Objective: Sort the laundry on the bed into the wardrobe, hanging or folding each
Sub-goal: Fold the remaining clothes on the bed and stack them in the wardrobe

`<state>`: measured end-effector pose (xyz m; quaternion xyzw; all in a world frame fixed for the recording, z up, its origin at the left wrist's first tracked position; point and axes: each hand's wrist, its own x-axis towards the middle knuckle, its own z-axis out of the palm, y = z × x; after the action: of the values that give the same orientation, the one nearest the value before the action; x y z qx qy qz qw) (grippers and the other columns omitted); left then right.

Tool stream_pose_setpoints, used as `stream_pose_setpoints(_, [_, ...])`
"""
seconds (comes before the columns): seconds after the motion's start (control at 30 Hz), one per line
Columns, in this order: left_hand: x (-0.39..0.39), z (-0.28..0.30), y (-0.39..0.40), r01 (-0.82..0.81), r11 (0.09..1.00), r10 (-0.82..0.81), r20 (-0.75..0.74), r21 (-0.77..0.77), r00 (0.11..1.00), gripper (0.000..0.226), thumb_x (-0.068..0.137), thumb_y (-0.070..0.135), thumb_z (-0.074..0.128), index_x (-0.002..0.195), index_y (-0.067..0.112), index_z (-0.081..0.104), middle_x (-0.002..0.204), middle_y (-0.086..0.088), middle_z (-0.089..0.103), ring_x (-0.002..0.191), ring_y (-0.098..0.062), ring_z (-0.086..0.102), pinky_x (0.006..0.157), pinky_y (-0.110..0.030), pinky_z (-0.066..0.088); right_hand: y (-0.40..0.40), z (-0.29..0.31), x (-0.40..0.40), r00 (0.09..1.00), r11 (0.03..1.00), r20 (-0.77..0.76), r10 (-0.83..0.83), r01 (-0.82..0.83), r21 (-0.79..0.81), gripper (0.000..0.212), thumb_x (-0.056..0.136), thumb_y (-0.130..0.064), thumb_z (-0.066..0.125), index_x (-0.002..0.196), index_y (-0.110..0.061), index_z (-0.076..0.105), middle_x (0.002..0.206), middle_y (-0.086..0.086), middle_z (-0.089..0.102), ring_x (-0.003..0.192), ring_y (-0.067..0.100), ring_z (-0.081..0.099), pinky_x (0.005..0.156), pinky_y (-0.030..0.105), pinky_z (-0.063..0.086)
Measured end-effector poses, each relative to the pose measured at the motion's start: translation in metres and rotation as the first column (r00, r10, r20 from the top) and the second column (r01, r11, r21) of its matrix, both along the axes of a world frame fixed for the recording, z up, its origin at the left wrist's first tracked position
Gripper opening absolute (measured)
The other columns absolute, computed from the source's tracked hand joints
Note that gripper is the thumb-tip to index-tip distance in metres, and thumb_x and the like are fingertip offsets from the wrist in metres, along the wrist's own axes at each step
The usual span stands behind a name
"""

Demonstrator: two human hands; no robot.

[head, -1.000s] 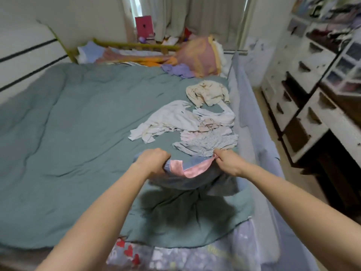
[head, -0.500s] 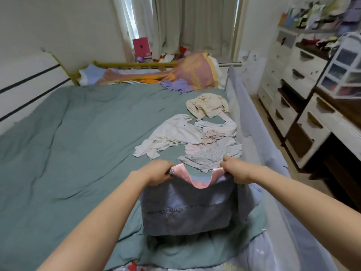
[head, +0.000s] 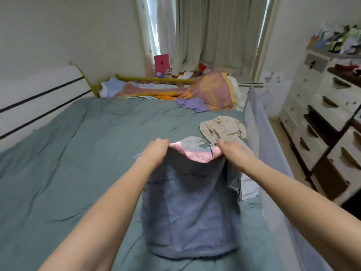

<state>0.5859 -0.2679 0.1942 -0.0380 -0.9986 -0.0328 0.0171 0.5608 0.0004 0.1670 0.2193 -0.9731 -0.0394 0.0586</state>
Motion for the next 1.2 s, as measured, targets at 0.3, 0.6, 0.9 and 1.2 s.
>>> stream_pose_setpoints(0.3, [-0.028,0.046,-0.011,-0.006,0.998,0.011,-0.086,0.063,0.996,0.024,0.081,-0.008,0.046,0.077,0.014,0.055,0.09,-0.014,0.06,0.084,-0.039,0.055,0.062,-0.031,0.034,-0.01,0.062,-0.018,0.993,0.999,-0.119,-0.004,-0.002,-0.052,0.021,0.081,0.003,0.053,0.079,-0.016,0.044,0.097,0.014,0.059,0.096,0.028,0.056,0.07,0.032,0.032])
stream_pose_setpoints(0.6, [0.012,-0.054,-0.032,-0.108,0.943,0.022,0.264,0.314,0.964,0.03,0.097,0.012,0.043,0.116,0.001,0.063,0.122,-0.018,0.06,0.114,-0.034,0.054,0.075,-0.025,0.035,-0.042,-0.023,0.073,0.956,0.983,0.233,-0.18,0.166,0.081,0.029,0.081,0.01,0.048,0.093,-0.016,0.051,0.116,0.015,0.06,0.109,0.029,0.057,0.071,0.03,0.037])
stream_pose_setpoints(0.9, [0.125,-0.219,-0.064,0.183,0.98,-0.085,0.682,-0.073,0.726,0.032,0.096,0.016,0.047,0.123,0.005,0.06,0.129,-0.015,0.059,0.116,-0.033,0.057,0.094,-0.036,0.044,-0.077,-0.207,0.178,0.699,0.971,0.675,-0.236,0.188,0.145,0.025,0.087,-0.002,0.047,0.101,-0.016,0.063,0.116,0.014,0.062,0.107,0.03,0.059,0.074,0.028,0.038])
stream_pose_setpoints(1.2, [0.117,-0.276,-0.092,0.151,0.988,-0.115,0.654,0.0,0.747,0.021,0.089,0.014,0.047,0.098,0.009,0.066,0.11,-0.017,0.066,0.1,-0.035,0.062,0.084,-0.038,0.05,-0.088,-0.267,0.187,0.646,0.945,0.713,-0.273,0.319,0.073,0.03,0.088,-0.007,0.045,0.11,-0.011,0.065,0.119,0.013,0.064,0.11,0.031,0.058,0.086,0.033,0.048])
